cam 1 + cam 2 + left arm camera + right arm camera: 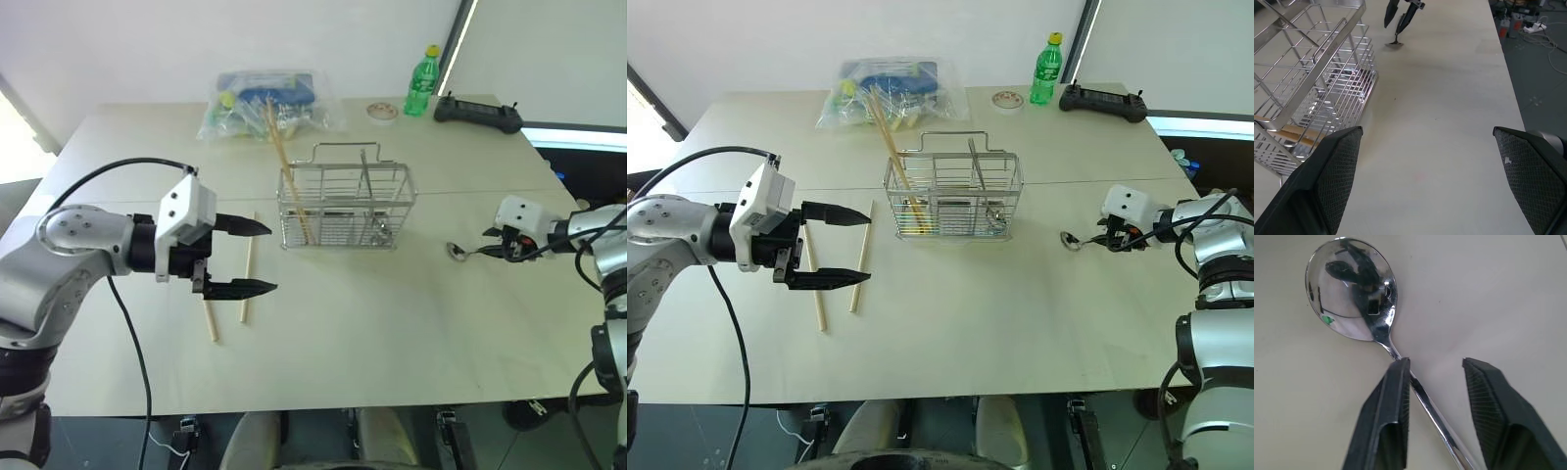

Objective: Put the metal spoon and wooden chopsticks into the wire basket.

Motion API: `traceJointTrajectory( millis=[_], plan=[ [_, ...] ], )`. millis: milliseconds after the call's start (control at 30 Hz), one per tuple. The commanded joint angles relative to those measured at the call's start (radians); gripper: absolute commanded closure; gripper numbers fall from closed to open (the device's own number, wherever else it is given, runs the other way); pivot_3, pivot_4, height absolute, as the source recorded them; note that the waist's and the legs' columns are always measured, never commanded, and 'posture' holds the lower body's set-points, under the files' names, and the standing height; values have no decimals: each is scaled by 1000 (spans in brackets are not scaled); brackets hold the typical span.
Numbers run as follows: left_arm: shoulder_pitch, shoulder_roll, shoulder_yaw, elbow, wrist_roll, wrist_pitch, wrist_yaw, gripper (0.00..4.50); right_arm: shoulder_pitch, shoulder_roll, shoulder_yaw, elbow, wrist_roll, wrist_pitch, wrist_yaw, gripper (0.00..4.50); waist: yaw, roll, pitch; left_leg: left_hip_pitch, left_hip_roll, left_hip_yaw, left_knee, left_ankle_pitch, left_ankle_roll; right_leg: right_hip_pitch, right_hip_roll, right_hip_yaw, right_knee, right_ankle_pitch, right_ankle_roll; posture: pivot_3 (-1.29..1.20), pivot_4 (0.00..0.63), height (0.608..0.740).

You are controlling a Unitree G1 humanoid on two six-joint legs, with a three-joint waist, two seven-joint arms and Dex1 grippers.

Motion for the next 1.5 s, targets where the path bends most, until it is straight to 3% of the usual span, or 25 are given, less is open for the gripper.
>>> traceJointTrajectory(
  millis=[33, 233, 567, 867, 967, 1033, 1500],
  plan=[
    [4, 8, 49, -31, -20, 6, 20, 0, -22, 11, 5, 25, -15, -2, -5, 2718, 0, 0, 0, 0, 0, 0, 0, 0, 0, 0, 0, 0, 0, 0, 0, 0, 150, 721],
    [19, 20, 76, -47, -37, 15, 39, 0, -22, 15, -4, 18, 6, 0, 81, 2718, 1, 0, 0, 2, 0, 0, 0, 0, 0, 2, 0, 0, 0, 0, 0, 0, 150, 721],
    [9, 15, 81, -41, -37, 13, 58, 0, -19, 12, -9, 13, 11, 0, 99, 2718, 0, 0, 0, 2, 0, 0, 0, 0, 0, 2, 0, 1, 0, 0, 0, 0, 150, 721],
    [-38, 1, 63, -9, -24, 3, 56, 0, -5, 21, 24, 42, -45, 30, -2, 2718, 0, 0, 0, 3, 0, 0, 0, 0, 0, 3, 0, 1, 0, 0, 0, 0, 150, 721],
    [-42, -1, 62, -7, -21, 1, 56, 0, -5, 23, 19, 49, -40, 47, 3, 3523, 1, -1, -1, 3, 0, 0, 1, 0, 0, 4, 0, 1, 0, 0, 0, 0, 150, 721],
    [-45, -2, 62, -6, -22, 1, 57, 0, -9, 23, 17, 49, -38, 54, 13, 4469, 1, -1, -1, 4, 0, 0, 1, 0, 0, 5, 0, 1, 0, 0, 0, 0, 150, 721],
    [-55, -18, 74, 8, -21, -1, 78, 0, -2, 26, -14, -14, 10, -34, 57, 4469, 2, -4, -2, 3, 0, -1, 0, 0, 0, 4, 1, 0, 0, 0, 0, 0, 150, 721]
  ],
)
